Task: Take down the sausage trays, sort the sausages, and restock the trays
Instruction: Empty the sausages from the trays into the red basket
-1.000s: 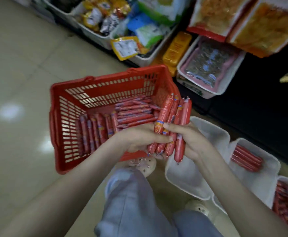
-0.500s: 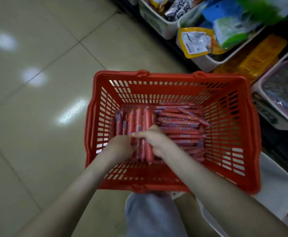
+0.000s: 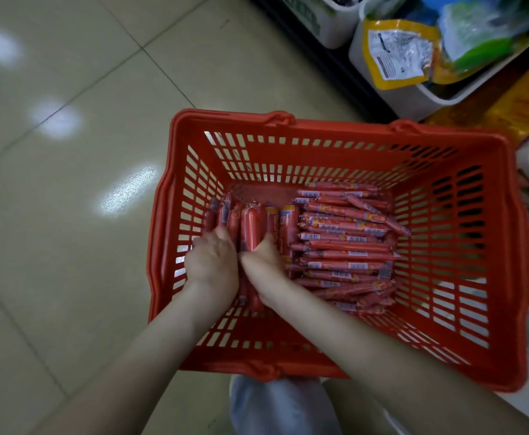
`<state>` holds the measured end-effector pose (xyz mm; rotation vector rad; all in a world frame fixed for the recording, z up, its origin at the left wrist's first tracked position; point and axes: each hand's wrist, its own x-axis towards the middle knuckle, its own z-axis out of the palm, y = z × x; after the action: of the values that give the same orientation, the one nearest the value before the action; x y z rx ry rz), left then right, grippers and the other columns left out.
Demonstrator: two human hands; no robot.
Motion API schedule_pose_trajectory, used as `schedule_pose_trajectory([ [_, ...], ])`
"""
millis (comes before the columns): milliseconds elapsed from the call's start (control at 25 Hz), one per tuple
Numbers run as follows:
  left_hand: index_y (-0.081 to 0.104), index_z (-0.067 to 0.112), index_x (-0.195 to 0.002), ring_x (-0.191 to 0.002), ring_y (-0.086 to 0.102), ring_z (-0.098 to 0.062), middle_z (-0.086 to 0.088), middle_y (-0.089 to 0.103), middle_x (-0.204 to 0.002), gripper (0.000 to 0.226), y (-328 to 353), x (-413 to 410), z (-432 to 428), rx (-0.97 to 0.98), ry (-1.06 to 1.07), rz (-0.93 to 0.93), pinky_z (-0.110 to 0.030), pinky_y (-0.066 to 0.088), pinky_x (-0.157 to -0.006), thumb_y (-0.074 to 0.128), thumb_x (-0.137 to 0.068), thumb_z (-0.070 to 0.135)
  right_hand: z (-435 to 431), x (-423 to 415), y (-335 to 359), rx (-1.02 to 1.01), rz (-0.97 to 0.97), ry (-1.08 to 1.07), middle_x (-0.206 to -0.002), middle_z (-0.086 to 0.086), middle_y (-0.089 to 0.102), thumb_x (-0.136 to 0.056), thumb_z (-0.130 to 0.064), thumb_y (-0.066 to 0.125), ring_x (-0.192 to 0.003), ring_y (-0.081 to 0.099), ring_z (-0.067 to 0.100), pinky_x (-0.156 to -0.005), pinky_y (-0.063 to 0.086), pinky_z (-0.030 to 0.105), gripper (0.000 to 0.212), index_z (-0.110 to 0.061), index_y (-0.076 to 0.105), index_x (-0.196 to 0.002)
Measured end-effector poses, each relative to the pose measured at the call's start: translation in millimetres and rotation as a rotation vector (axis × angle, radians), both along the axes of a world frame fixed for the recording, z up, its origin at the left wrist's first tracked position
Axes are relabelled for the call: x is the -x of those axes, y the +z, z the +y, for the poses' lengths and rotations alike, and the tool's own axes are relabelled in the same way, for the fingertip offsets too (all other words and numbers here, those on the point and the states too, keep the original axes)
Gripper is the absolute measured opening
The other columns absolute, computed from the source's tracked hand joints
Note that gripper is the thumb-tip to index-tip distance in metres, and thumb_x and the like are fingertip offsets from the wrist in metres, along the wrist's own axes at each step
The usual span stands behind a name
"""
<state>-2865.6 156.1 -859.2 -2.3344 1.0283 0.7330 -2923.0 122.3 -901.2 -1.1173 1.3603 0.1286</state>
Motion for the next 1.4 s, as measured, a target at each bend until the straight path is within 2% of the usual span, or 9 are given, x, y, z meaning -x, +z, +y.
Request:
schedule_pose_trajectory([
  [160, -0.008, 0.001, -0.148, -0.135, 0.032, -0.029, -0.020, 0.009, -0.154, 0.070, -3.0, -5.0, 15.0, 0.137, -0.101, 0.011, -0.030, 0.035, -0.106, 0.038, -0.099, 0.020, 6.6, -0.2, 1.3, 0.039, -0.117, 0.074, -0.150, 0.004, 0.024, -0.082, -0.035, 0.070, -0.137, 0.026, 0.018, -0.113, 0.024, 0.027, 0.088, -0.018, 0.014, -0.148],
  [320, -0.006, -0.006, -0.147, -0.144, 0.004, -0.039, -0.027, -0.005, -0.155, 0.058, -15.8, 2.7, 29.7, 0.096, -0.251, 0.070, -0.046, 0.009, -0.118, 0.021, -0.101, 0.018, 2.8, 8.0, 2.9, -0.065, -0.200, 0.137, -0.158, -0.002, -0.014, -0.095, -0.038, 0.051, -0.146, -0.003, 0.014, -0.118, 0.007, 0.033, 0.092, -0.029, -0.025, -0.145],
  [520, -0.038, 0.018, -0.136, -0.140, -0.026, -0.037, -0.011, -0.037, -0.148, 0.076, -19.7, 4.2, 29.4, 0.089, -0.102, 0.114, -0.042, 0.007, -0.117, 0.023, -0.101, 0.046, -7.4, 26.1, -13.4, 0.093, -0.112, 0.178, -0.158, 0.002, -0.017, -0.101, -0.019, 0.038, -0.146, -0.005, 0.017, -0.113, 0.004, 0.025, 0.076, -0.022, -0.023, -0.146],
  [720, -0.049, 0.024, -0.123, -0.125, -0.043, -0.045, -0.009, -0.051, -0.133, 0.074, -35.8, 13.1, 25.3, -0.022, -0.110, 0.110, -0.053, -0.010, -0.114, 0.012, -0.097, 0.056, -3.4, 25.0, -26.7, 0.027, -0.096, 0.229, -0.154, 0.003, -0.029, -0.101, -0.031, 0.037, -0.143, -0.022, 0.017, -0.117, -0.007, 0.033, 0.076, -0.021, -0.024, -0.146],
  [920, -0.032, 0.023, -0.141, -0.137, -0.028, -0.042, -0.014, -0.035, -0.149, 0.073, -38.4, 15.3, 25.8, 0.172, -0.124, 0.064, -0.051, -0.007, -0.115, 0.020, -0.098, 0.051, -7.8, 24.4, -24.8, 0.075, -0.009, 0.303, -0.157, 0.004, -0.021, -0.100, -0.030, 0.039, -0.145, -0.017, 0.019, -0.116, -0.007, 0.034, 0.076, -0.021, -0.018, -0.149],
  [1040, 0.002, 0.013, -0.152, -0.145, -0.007, -0.037, -0.020, -0.005, -0.157, 0.068, -34.0, 19.7, 16.3, 0.372, -0.211, 0.000, -0.048, -0.002, -0.116, 0.035, -0.098, 0.037, -21.0, 34.7, -16.2, 0.213, 0.032, 0.375, -0.160, 0.007, -0.004, -0.095, -0.018, 0.043, -0.146, 0.002, 0.026, -0.119, 0.007, 0.037, 0.076, -0.016, -0.007, -0.152],
  [1200, 0.012, 0.008, -0.150, -0.145, -0.001, -0.035, -0.021, 0.003, -0.157, 0.059, -22.8, 34.3, -12.5, 0.339, -0.207, 0.040, -0.044, -0.002, -0.117, 0.032, -0.097, 0.025, -44.1, 53.2, -5.7, 0.345, 0.031, 0.472, -0.152, 0.016, 0.029, -0.092, -0.009, 0.044, -0.139, 0.027, 0.029, -0.113, 0.022, 0.030, 0.061, -0.006, 0.022, -0.148],
  [1320, 0.030, 0.001, -0.143, -0.140, 0.021, -0.042, -0.027, 0.022, -0.151, 0.057, -6.2, 52.5, -36.1, 0.367, -0.194, 0.075, -0.049, 0.017, -0.115, 0.045, -0.091, 0.017, -67.6, 76.8, 19.4, 0.378, 0.019, 0.515, -0.142, 0.016, 0.041, -0.091, -0.007, 0.045, -0.131, 0.038, 0.030, -0.107, 0.029, 0.030, 0.052, -0.006, 0.036, -0.142],
  [1400, 0.049, -0.005, -0.129, -0.119, 0.047, -0.048, -0.032, 0.045, -0.134, 0.051, 11.5, 78.3, -58.7, 0.534, -0.265, 0.123, -0.052, 0.040, -0.100, 0.048, -0.082, 0.017, -89.0, 108.4, 48.7, 0.495, -0.043, 0.460, -0.135, 0.017, 0.049, -0.088, -0.003, 0.045, -0.126, 0.043, 0.031, -0.103, 0.033, 0.034, 0.048, -0.006, 0.044, -0.136],
])
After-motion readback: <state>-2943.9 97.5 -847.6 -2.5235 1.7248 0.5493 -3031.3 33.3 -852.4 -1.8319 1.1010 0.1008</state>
